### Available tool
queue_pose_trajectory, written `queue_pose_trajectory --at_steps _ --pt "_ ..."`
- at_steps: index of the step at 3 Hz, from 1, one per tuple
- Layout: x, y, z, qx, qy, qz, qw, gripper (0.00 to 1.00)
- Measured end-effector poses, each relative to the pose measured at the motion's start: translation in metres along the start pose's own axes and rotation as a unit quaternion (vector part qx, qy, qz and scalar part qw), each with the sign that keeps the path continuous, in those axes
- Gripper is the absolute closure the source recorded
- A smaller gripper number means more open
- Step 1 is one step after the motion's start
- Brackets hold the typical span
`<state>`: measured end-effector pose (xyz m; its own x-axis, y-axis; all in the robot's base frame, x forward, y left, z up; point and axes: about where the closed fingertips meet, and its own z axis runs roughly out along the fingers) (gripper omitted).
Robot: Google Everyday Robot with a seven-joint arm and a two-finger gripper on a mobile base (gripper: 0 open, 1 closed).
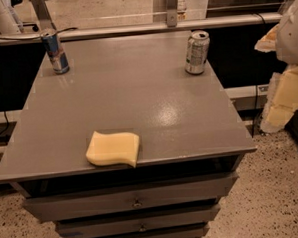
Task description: Move 7up can near sponge
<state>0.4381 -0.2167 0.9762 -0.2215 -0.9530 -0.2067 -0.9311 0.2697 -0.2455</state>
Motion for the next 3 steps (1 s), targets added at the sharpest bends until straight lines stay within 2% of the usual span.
queue_pose_trajectory --at_steps 1,2,3 --pt "0.0 0.0 0.0 0.0 0.0 0.0 1.0 0.0" --pt "0.002 -0.014 0.012 0.013 -0.028 0.015 0.9994 0.0" --pt "0.001 -0.062 0.041 0.043 -0.094 0.049 0.9934 0.0"
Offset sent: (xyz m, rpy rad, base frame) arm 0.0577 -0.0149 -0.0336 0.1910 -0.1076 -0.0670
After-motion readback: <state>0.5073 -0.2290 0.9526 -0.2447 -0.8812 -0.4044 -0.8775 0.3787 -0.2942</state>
